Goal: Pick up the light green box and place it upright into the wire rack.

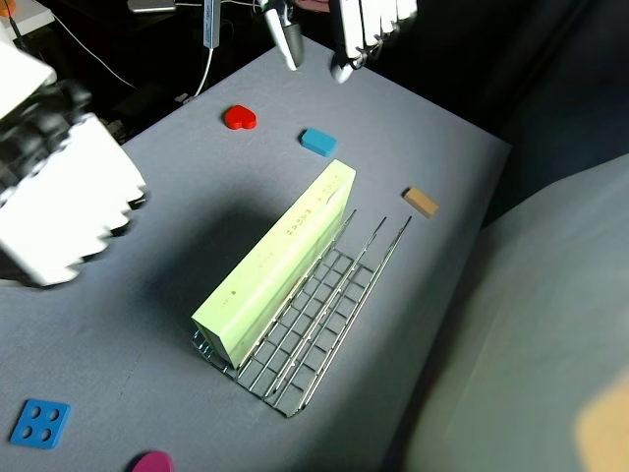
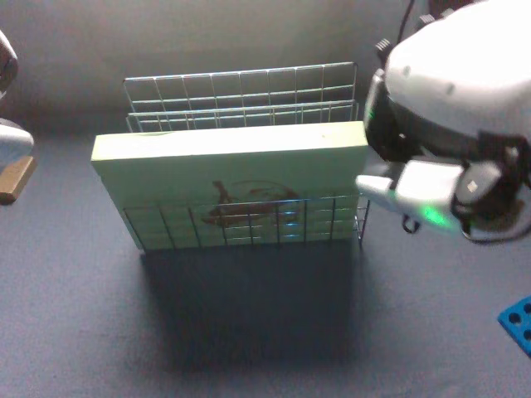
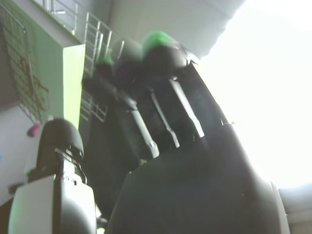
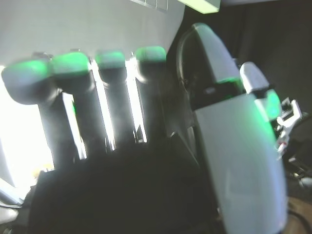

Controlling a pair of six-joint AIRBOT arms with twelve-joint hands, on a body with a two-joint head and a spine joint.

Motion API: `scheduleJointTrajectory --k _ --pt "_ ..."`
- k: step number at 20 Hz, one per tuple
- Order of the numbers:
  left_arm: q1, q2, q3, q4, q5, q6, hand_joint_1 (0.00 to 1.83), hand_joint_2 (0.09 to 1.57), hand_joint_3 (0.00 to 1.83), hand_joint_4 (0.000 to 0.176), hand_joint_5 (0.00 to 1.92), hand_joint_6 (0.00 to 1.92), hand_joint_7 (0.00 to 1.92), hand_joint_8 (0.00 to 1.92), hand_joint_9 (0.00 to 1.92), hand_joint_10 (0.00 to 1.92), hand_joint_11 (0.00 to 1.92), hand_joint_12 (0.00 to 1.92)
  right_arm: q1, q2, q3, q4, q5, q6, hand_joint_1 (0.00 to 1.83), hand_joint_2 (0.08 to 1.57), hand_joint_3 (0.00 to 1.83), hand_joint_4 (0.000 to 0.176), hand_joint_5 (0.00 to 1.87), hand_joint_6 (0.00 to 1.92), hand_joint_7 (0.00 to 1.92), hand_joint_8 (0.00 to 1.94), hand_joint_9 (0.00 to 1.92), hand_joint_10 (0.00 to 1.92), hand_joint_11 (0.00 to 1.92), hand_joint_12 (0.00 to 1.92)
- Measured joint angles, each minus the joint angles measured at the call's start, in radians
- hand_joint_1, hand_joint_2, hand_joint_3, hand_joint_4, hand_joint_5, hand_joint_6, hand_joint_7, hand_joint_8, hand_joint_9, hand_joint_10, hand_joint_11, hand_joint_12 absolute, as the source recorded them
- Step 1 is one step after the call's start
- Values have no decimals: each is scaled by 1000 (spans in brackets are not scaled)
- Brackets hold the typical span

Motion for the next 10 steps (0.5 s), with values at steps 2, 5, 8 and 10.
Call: scheduleJointTrajectory --k 2,5,8,10 --pt "0 -11 0 0 3 -3 737 1252 1 0 1168 1921 1360 1921 1402 1921 1466 1921 -79 30 -36 -133 -1 112 577 1508 0 168 1309 1921 1475 1941 1679 1921 1850 1921" --pt "0 -11 -5 -32 7 32 820 1222 0 0 1211 1921 1408 1921 1440 1921 1498 1921 -107 34 -41 -224 1 195 607 1502 0 176 1327 1921 1488 1941 1682 1921 1855 1921" --pt "0 -11 -13 -29 8 32 835 1218 0 0 1214 1921 1408 1921 1443 1921 1504 1921 -133 34 -41 -171 16 198 626 1497 0 176 1325 1921 1489 1941 1689 1921 1855 1921" --pt "6 -11 -18 -27 10 33 835 1217 0 0 1199 1921 1387 1921 1424 1921 1494 1921 -138 39 -41 -215 22 204 627 1498 0 176 1325 1921 1489 1941 1690 1921 1856 1921"
